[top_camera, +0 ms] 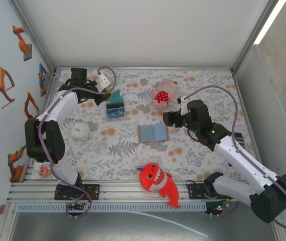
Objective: Take the credit cards out of the card holder
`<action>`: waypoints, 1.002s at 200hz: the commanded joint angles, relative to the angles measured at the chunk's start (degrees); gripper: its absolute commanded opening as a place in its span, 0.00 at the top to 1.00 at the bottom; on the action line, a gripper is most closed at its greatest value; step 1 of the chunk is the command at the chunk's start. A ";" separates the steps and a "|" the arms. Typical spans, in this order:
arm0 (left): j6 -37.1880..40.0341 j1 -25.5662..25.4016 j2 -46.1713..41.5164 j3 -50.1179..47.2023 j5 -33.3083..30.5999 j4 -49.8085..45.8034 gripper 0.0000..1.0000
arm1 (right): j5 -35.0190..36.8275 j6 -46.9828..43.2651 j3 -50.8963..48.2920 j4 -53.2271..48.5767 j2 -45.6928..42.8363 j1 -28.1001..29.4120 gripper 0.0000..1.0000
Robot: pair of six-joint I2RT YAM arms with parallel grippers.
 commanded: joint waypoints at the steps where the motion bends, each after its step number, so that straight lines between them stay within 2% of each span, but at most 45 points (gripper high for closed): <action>1: 5.96 0.35 3.30 4.23 1.84 -5.72 1.00 | 3.04 1.07 1.13 0.32 -0.31 -0.03 0.19; 57: 6.73 0.72 7.91 6.10 1.69 -4.31 1.00 | 6.51 2.52 0.16 0.22 -1.01 -0.03 0.19; 200: 8.50 1.30 18.22 14.47 3.17 -8.64 1.00 | 6.45 2.95 0.51 0.14 0.70 -0.03 0.19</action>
